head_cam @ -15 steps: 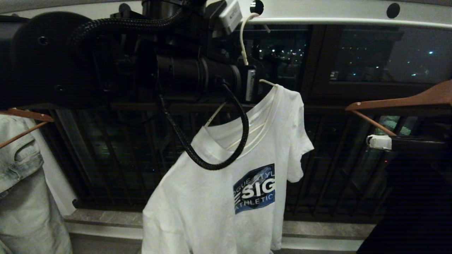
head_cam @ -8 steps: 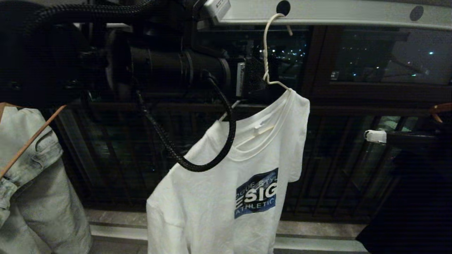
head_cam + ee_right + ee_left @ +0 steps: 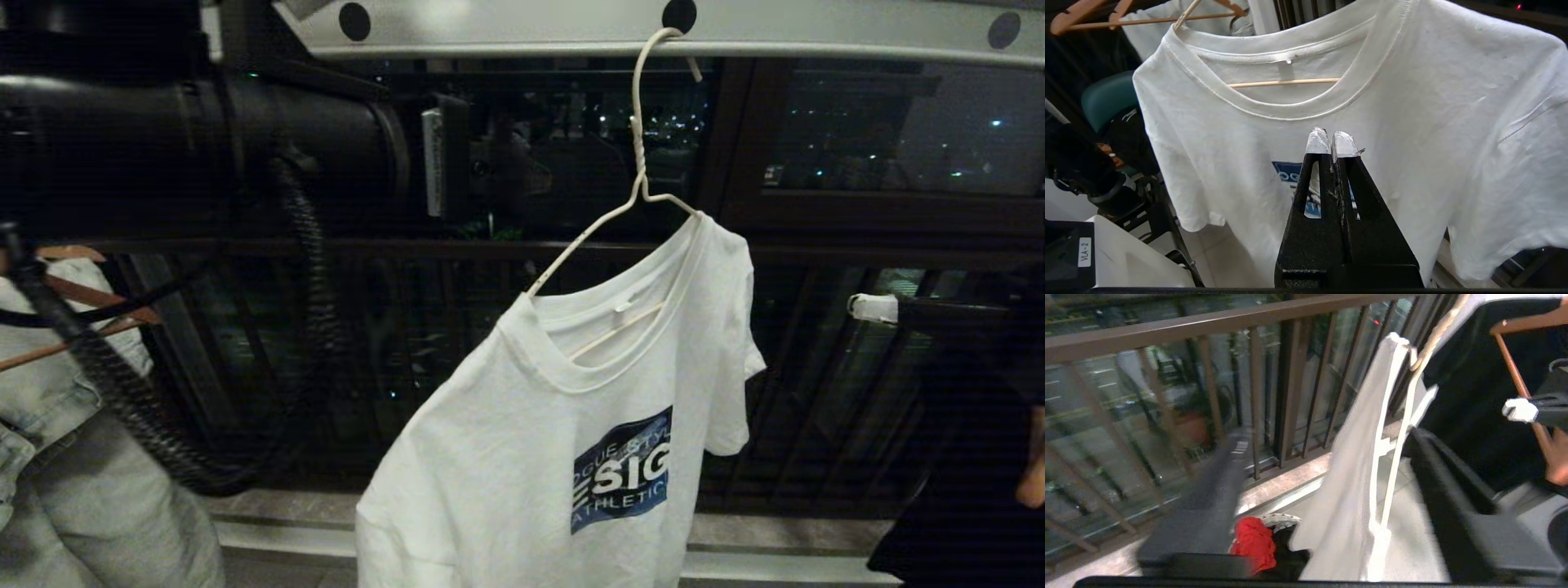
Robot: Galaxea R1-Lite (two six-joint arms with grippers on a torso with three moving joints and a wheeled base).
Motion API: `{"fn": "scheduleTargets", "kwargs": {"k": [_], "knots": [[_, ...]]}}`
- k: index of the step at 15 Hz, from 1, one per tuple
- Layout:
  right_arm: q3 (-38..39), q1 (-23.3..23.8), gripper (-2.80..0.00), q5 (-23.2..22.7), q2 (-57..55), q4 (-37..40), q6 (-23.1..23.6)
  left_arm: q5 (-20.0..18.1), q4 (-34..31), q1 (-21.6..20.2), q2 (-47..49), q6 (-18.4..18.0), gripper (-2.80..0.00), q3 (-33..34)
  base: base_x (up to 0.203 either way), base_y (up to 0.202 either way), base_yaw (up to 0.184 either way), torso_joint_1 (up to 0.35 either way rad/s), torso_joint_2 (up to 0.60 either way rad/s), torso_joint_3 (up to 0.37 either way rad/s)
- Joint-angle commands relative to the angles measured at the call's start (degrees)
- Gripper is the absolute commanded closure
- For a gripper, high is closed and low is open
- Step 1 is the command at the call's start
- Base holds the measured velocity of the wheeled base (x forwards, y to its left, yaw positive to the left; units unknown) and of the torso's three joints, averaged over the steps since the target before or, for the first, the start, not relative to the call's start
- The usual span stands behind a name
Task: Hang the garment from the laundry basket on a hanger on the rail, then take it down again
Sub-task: Hang the clothes rack on the clothesline, then take the clothes off the clothes rack
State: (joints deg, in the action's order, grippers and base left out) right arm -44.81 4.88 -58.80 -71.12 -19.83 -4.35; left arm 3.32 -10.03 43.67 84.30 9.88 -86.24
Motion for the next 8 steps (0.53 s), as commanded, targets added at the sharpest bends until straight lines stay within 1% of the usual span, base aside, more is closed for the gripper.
{"fn": "scheduleTargets", "kwargs": {"k": [1,3,4,5,7,8], "knots": [[-0.1,0.1,0.00,-0.4,0.4,-0.2,0.0,0.1,-0.1,-0.3,-7.0,0.1,0.00,5.1,0.000,0.000,0.000,0.000,0.00,0.000],[0.2,0.1,0.00,-0.4,2.2,-0.2,-0.1,0.2,-0.2,-0.4,-10.7,0.1,0.00,8.6,0.000,0.000,0.000,0.000,0.00,0.000],[0.8,0.1,0.00,-0.4,2.6,-0.1,0.0,0.3,-0.1,-1.0,-12.4,0.1,0.00,10.5,0.000,0.000,0.000,0.000,0.00,0.000],[0.9,0.1,0.00,-0.4,2.4,0.0,-0.1,0.2,-0.1,-3.0,-14.0,0.1,0.00,12.0,0.000,0.000,0.000,0.000,0.00,0.000],[1.1,0.2,0.00,0.2,2.4,0.2,0.0,0.1,-0.1,-3.8,-18.2,0.1,0.00,16.1,0.000,0.000,0.000,0.000,0.00,0.000],[1.6,0.2,0.00,1.3,3.6,0.2,0.0,0.0,0.0,-4.2,-20.3,0.1,0.00,18.3,0.000,0.000,0.000,0.000,0.00,0.000]]}}
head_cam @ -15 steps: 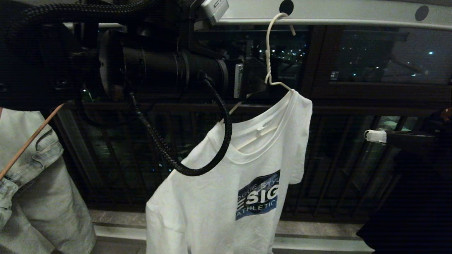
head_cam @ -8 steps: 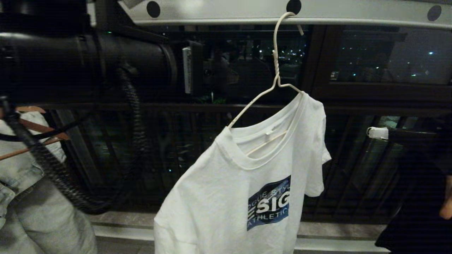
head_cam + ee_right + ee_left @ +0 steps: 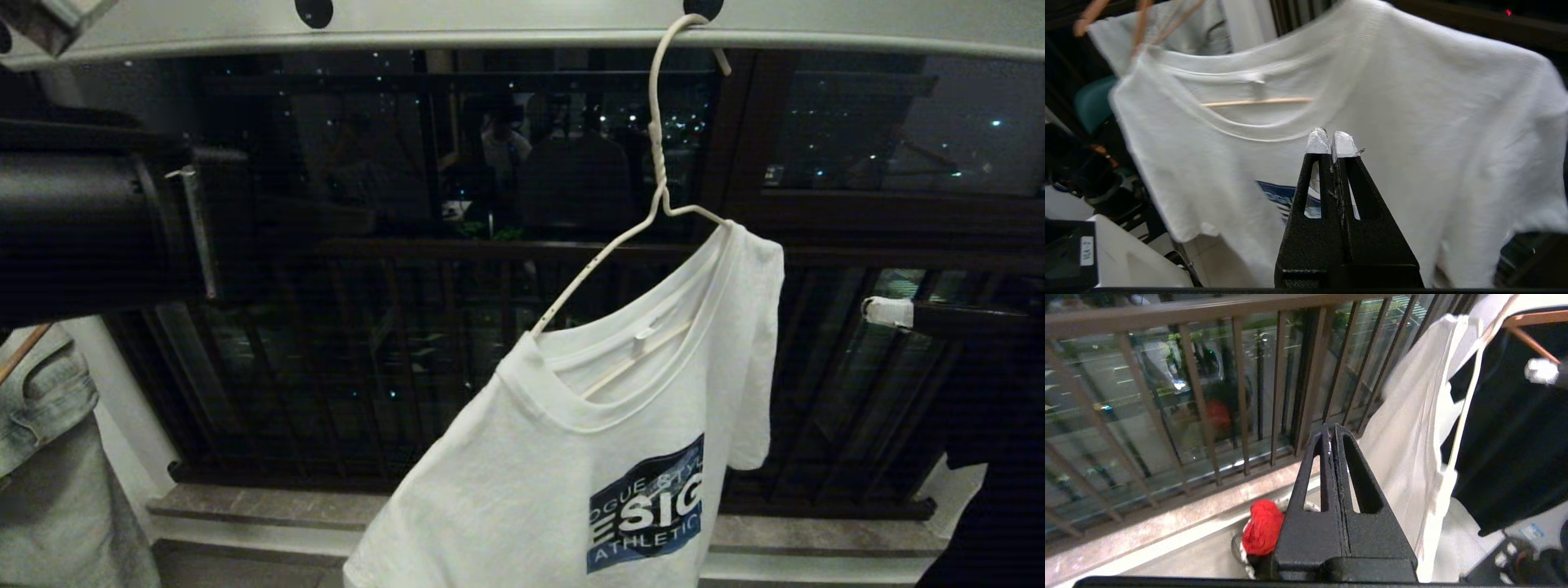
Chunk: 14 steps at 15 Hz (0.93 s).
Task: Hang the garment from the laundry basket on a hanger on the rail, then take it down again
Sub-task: Take the clothes off the clothes rack
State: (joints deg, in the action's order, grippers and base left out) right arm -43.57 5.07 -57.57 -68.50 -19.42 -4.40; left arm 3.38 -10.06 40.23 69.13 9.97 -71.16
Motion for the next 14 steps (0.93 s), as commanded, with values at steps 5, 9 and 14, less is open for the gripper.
{"fn": "scheduleTargets", "kwargs": {"k": [5,9,14], "knots": [[2.8,0.3,0.00,11.1,14.4,3.7,0.0,-0.3,0.5,-14.7,-15.4,-0.6,0.00,14.3,0.000,0.000,0.000,0.000,0.00,0.000],[0.7,0.6,0.00,17.3,32.7,19.2,0.1,-1.0,6.0,-29.4,-30.9,-0.8,0.00,25.4,0.000,0.000,0.000,0.000,0.00,0.000],[-2.7,0.2,0.00,19.1,47.2,40.0,0.3,-6.1,0.8,-38.2,-49.9,-0.2,0.00,31.2,0.000,0.000,0.000,0.000,0.00,0.000]]}}
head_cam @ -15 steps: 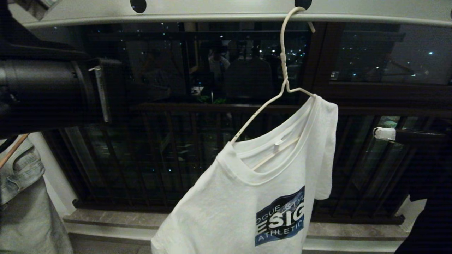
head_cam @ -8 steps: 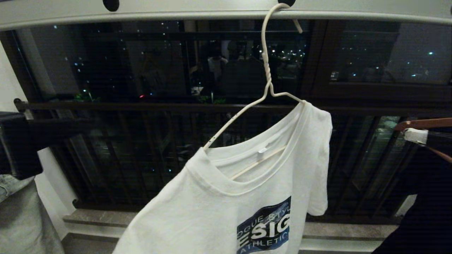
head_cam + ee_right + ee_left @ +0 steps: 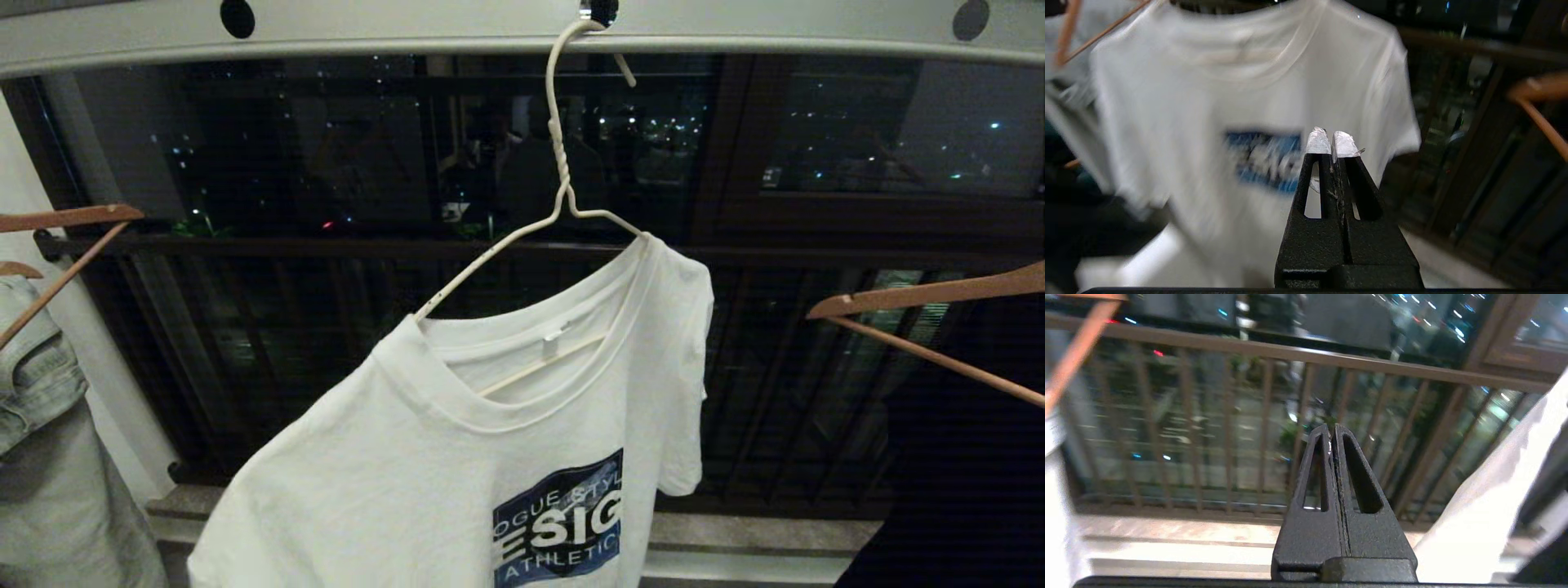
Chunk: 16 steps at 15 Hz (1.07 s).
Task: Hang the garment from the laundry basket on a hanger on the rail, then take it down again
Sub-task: Take the clothes off the clothes rack
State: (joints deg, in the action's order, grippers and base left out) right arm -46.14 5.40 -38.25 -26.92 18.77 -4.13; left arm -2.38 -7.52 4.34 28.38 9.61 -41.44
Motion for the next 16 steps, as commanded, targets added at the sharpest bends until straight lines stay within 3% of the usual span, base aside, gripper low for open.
{"fn": "scheduleTargets", "kwargs": {"k": [1,5,8,10,12,14,16], "knots": [[0.4,-0.3,0.00,-0.2,7.8,3.7,0.0,-0.5,-3.9,-3.1,-12.2,0.3,0.00,3.0,0.000,0.000,0.000,0.000,0.00,0.000],[1.5,-3.5,0.00,0.5,14.9,11.1,0.0,-0.8,-5.7,-4.0,-17.6,0.1,0.00,11.1,0.000,0.000,0.000,0.000,0.00,0.000],[10.6,-4.9,0.00,6.2,20.5,8.1,2.3,-0.8,-3.9,-4.2,-19.2,-2.7,0.00,19.7,0.000,0.000,0.000,0.000,0.00,0.000],[18.9,-5.0,0.00,12.5,23.8,1.3,3.7,-0.5,0.1,-4.2,-20.9,-5.9,0.00,27.0,0.000,0.000,0.000,0.000,0.00,0.000],[28.3,-5.1,0.00,21.6,26.0,-8.1,4.4,0.1,5.3,-4.3,-23.2,-9.6,0.00,33.2,0.000,0.000,0.000,0.000,0.00,0.000],[36.1,-5.1,0.00,31.2,26.7,-15.2,5.2,0.6,6.6,-4.3,-25.7,-12.9,0.00,36.6,0.000,0.000,0.000,0.000,0.00,0.000],[41.3,-5.1,0.00,35.1,26.9,-17.4,7.3,0.8,6.7,-4.3,-28.3,-15.4,0.00,39.8,0.000,0.000,0.000,0.000,0.00,0.000]]}}
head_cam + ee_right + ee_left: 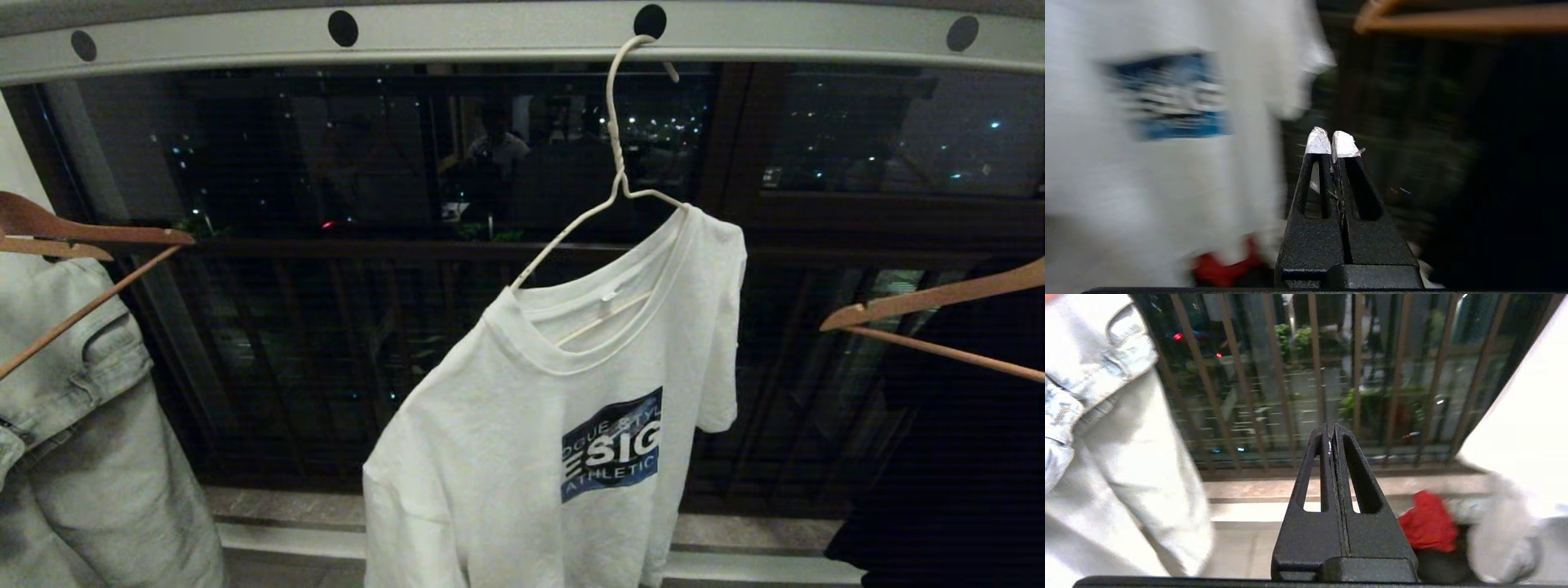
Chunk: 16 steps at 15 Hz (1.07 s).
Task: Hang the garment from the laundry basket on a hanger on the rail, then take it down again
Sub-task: Take the clothes off the clothes rack
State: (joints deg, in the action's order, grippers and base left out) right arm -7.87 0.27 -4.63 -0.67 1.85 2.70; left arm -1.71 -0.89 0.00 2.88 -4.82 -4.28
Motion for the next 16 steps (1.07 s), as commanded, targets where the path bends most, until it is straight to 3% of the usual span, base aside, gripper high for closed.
{"fn": "scheduleTargets", "kwargs": {"k": [1,5,9,16], "knots": [[4.7,0.0,0.00,3.2,0.7,-1.3,2.5,0.4,0.2,0.0,-2.9,-1.5,0.00,3.7,0.000,0.000,0.000,0.000,0.00,0.000],[7.8,0.0,0.00,3.7,0.7,-1.6,4.3,0.5,0.1,0.0,-2.9,1.0,0.00,4.0,0.000,0.000,0.000,0.000,0.00,0.000],[7.8,0.0,0.00,3.8,0.7,-1.5,0.0,0.5,0.2,0.0,-2.9,2.2,0.00,4.0,0.000,0.000,0.000,0.000,0.00,0.000],[7.8,0.0,0.00,3.8,0.7,-1.5,-0.2,0.6,0.2,0.0,-2.9,3.0,0.00,4.0,0.000,0.000,0.000,0.000,0.00,0.000]]}}
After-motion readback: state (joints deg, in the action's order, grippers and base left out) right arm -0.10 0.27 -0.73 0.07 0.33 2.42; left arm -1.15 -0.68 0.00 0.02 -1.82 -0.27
